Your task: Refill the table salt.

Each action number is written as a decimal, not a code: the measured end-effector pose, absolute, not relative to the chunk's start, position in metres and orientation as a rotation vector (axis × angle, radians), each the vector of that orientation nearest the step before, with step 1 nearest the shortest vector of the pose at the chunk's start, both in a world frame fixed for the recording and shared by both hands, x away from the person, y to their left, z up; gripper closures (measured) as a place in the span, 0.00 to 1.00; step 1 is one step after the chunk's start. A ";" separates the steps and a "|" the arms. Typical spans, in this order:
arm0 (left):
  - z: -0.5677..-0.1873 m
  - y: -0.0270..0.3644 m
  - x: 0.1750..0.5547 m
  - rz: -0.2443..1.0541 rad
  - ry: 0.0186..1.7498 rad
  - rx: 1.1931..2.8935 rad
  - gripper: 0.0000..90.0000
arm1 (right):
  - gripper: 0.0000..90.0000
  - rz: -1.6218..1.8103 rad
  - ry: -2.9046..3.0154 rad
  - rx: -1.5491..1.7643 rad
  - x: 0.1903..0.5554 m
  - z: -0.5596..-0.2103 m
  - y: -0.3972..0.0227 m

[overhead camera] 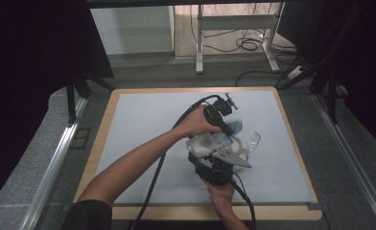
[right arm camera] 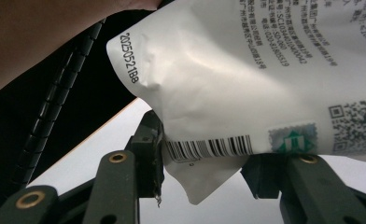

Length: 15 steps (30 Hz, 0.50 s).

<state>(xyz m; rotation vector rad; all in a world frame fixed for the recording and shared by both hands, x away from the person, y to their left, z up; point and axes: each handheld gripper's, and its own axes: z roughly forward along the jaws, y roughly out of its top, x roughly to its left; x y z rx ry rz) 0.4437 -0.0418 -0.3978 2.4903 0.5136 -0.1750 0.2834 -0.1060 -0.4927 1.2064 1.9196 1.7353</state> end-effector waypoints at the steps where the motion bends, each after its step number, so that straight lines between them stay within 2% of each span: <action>1: -0.398 -0.042 0.444 -0.176 0.514 2.491 1.00 | 0.61 1.735 1.920 1.207 0.283 -0.493 -0.106; 15: -0.399 -0.042 0.445 -0.186 0.516 2.493 1.00 | 0.61 1.754 1.921 1.208 0.283 -0.491 -0.109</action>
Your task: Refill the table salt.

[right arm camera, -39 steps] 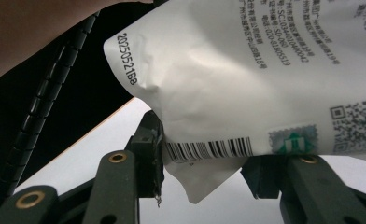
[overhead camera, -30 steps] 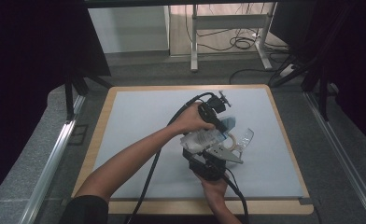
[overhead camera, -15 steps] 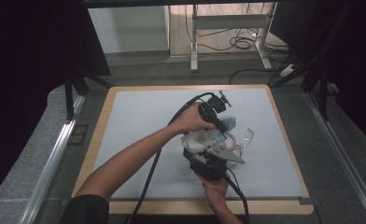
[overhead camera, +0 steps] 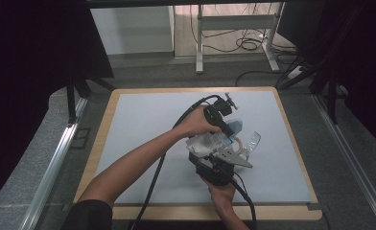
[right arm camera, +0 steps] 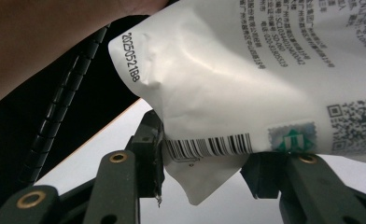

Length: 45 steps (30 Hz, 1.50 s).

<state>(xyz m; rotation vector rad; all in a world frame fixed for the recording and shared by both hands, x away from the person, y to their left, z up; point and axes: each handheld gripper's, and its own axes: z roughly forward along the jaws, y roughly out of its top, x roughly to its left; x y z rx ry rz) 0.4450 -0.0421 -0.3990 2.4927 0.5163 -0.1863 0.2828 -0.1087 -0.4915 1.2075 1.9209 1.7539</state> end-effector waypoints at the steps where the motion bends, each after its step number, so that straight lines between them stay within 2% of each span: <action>1: -0.399 -0.042 0.445 -0.187 0.517 2.492 1.00 | 0.61 1.756 1.920 1.208 0.283 -0.491 -0.109; 45: -0.402 -0.044 0.446 -0.202 0.511 2.497 1.00 | 0.62 1.786 1.883 1.206 0.282 -0.486 -0.109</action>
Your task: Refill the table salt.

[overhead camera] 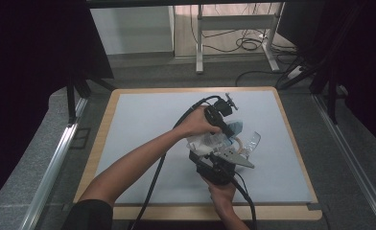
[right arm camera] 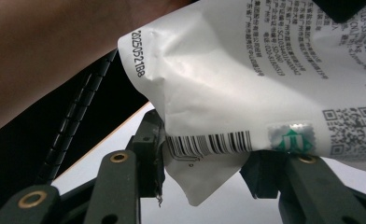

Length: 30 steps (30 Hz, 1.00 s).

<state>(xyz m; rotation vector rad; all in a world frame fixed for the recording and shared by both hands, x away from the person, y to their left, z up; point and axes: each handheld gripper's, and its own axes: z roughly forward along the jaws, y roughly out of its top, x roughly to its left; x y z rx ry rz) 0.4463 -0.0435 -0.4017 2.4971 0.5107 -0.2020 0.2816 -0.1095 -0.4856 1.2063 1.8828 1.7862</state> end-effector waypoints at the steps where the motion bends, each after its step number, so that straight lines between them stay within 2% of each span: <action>1: -0.402 -0.044 0.446 -0.204 0.511 2.498 1.00 | 0.62 1.786 1.882 1.207 0.282 -0.485 -0.110; 30: -0.400 -0.043 0.446 -0.197 0.507 2.499 1.00 | 0.62 1.791 1.871 1.198 0.281 -0.483 -0.110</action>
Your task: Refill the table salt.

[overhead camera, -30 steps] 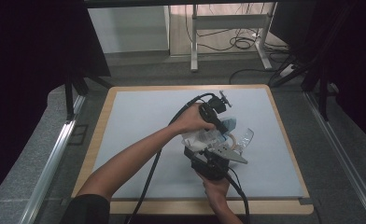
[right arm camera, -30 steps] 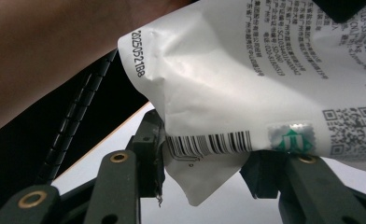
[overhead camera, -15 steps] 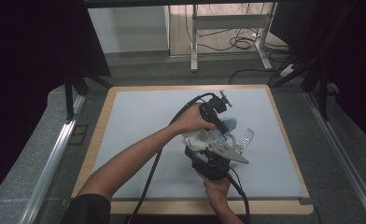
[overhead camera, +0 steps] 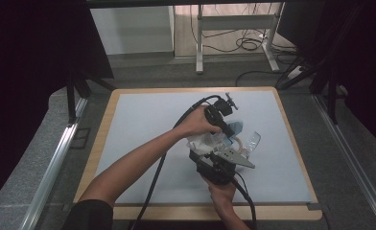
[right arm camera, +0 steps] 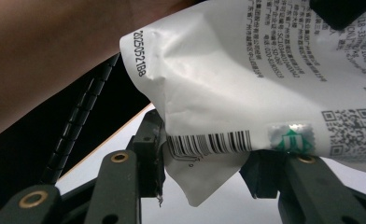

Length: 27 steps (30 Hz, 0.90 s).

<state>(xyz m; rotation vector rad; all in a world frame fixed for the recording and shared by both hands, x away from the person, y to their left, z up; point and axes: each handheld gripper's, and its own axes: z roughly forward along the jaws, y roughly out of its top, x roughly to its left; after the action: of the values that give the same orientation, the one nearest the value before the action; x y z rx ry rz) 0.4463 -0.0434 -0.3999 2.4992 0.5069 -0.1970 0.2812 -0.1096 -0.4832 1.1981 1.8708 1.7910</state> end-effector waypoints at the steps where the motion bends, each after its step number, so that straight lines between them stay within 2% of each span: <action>1: -0.400 -0.043 0.446 -0.196 0.508 2.498 1.00 | 0.62 1.791 1.871 1.198 0.281 -0.483 -0.109; 27: -0.401 -0.045 0.448 -0.201 0.503 2.506 1.00 | 0.62 1.810 1.862 1.215 0.283 -0.483 -0.110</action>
<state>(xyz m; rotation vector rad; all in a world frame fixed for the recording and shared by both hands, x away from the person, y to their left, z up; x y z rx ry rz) 0.4477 -0.0448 -0.4008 2.5064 0.5033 -0.2014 0.2826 -0.1098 -0.4825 1.2152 1.8624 1.8104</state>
